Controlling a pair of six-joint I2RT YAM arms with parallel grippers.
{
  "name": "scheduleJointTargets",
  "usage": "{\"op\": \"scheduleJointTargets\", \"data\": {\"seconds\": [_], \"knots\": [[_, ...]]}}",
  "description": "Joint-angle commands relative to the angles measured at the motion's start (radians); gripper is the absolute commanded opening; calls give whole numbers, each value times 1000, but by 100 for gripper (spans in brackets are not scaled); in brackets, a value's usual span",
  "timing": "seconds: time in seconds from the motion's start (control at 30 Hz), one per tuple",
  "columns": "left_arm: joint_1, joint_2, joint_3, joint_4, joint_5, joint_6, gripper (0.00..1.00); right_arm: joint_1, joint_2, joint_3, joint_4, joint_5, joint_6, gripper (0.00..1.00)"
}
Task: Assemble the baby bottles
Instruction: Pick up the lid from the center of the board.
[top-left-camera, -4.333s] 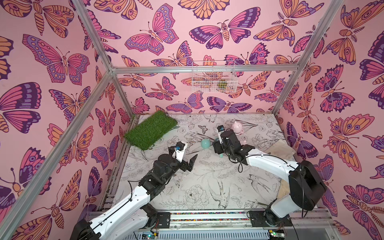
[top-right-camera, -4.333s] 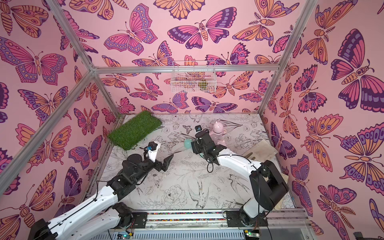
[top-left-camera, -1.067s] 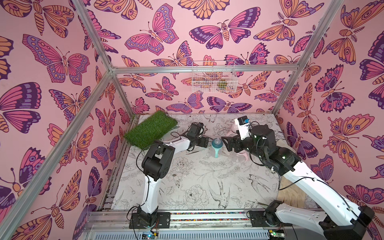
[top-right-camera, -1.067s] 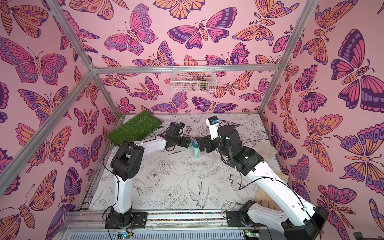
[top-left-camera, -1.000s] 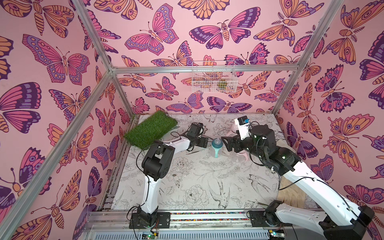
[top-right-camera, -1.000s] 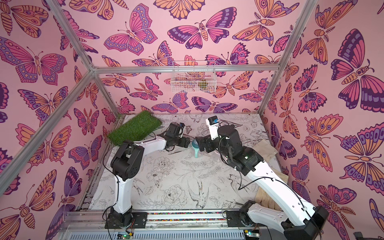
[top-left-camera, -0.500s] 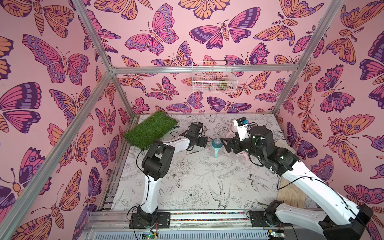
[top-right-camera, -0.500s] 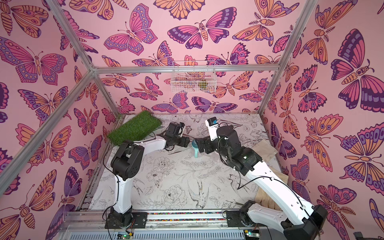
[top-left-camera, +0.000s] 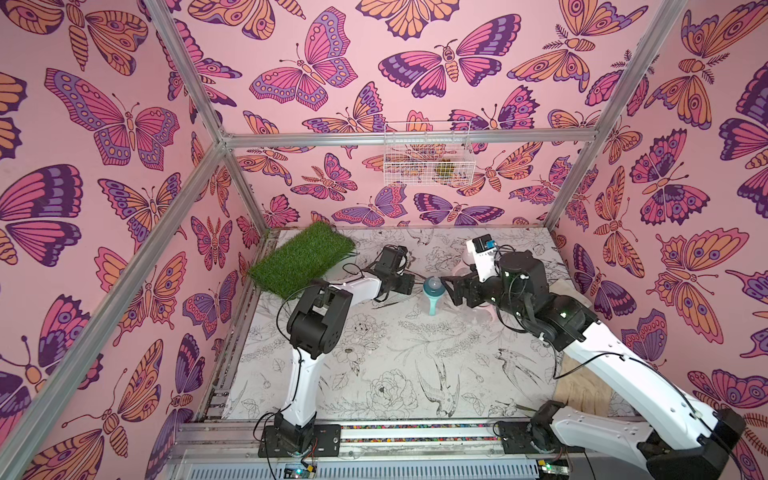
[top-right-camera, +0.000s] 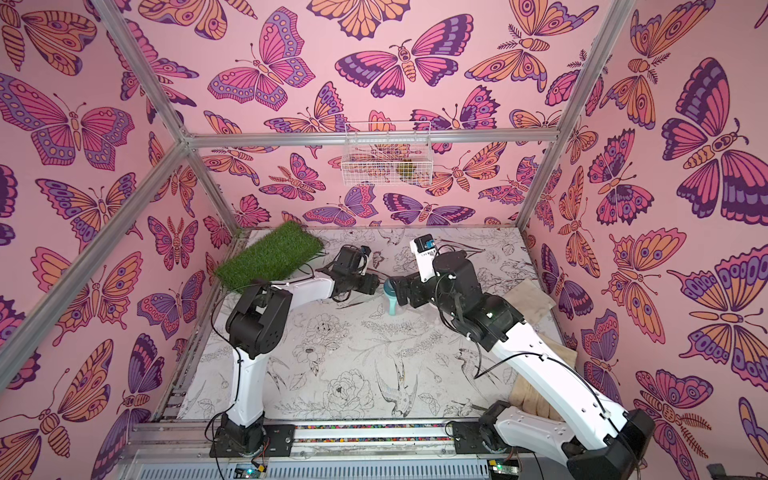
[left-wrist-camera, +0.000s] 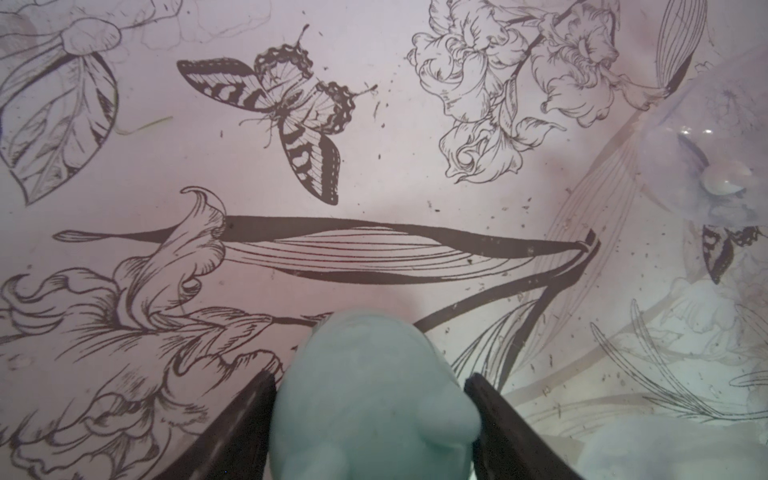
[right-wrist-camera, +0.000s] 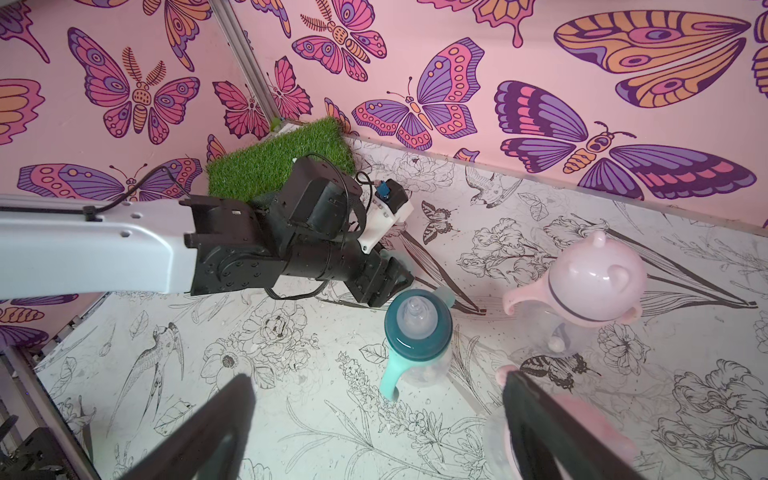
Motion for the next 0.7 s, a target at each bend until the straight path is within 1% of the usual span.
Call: {"op": "scheduleJointTargets", "data": {"seconds": [0.0, 0.1, 0.47, 0.57, 0.67], "knots": [[-7, -13, -15, 8, -43, 14, 70, -6, -1, -11, -3, -6, 10, 95], [-8, -36, -33, 26, -49, 18, 69, -5, -4, -17, -2, -5, 11, 95], [-8, -145, -100, 45, -62, 32, 67, -5, -17, -35, 0, 3, 17, 95], [-8, -202, -126, 43, -65, 38, 67, -5, -28, -38, -7, 37, 19, 95], [-8, -280, -147, 30, -62, 49, 67, -6, -43, -40, -25, 104, 20, 95]]}}
